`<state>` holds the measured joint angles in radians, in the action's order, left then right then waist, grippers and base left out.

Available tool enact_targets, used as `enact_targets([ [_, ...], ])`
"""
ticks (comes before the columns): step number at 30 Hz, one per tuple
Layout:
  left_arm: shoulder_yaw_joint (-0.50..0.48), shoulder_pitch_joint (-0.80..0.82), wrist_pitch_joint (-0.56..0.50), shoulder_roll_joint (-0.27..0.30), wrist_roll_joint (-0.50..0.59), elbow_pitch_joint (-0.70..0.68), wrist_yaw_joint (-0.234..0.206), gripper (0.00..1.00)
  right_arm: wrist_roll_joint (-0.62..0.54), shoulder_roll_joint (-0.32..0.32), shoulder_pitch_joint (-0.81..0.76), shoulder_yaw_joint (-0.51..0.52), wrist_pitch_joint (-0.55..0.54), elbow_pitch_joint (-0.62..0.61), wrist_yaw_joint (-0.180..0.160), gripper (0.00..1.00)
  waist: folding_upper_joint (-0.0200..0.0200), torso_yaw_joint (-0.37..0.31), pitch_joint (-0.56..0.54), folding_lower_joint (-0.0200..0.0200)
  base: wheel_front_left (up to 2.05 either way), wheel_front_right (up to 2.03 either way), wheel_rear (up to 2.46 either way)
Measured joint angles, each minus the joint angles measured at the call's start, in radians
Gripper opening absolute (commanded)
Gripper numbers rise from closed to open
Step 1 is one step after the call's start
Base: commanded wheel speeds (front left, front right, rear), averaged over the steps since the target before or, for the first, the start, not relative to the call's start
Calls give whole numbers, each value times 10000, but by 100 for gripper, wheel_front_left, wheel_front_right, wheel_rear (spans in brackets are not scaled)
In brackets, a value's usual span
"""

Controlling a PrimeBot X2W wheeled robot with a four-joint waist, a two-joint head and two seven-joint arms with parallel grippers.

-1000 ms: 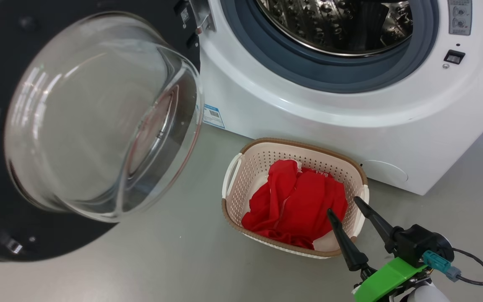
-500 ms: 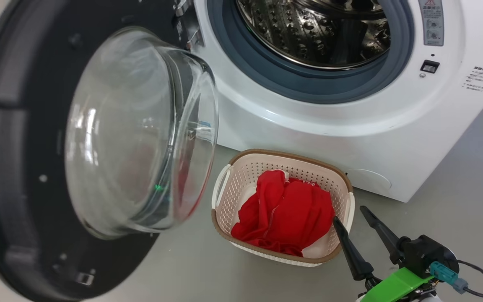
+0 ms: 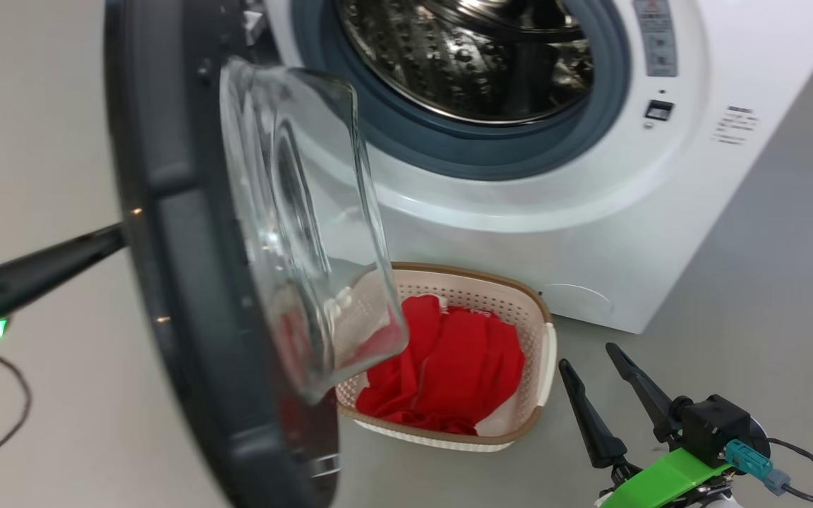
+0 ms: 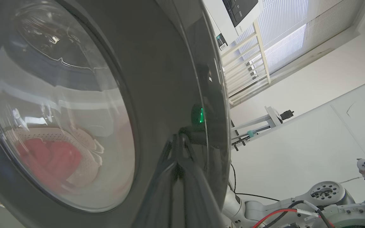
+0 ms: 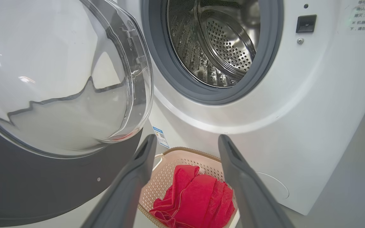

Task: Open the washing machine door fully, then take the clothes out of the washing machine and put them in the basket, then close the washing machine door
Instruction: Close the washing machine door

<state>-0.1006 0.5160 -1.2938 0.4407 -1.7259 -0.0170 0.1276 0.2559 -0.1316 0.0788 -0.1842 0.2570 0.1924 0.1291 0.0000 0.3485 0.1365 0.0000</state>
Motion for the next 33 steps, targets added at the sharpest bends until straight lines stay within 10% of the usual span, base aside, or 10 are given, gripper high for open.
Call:
enact_targets([
  [17, 4, 1244, 604, -2230, 1348, -654, 0, 0, -86, 362, 8, 46, 0, -199, 0, 100, 0, -1452, 332, 0, 0, 0, 0],
  [33, 23, 2218, 1214, -2190, 1791, -359, 0, 0, -263, 685, 289, 104, 0, -502, 0, 100, 0, -2886, 1232, -1, 0, 0, 0],
])
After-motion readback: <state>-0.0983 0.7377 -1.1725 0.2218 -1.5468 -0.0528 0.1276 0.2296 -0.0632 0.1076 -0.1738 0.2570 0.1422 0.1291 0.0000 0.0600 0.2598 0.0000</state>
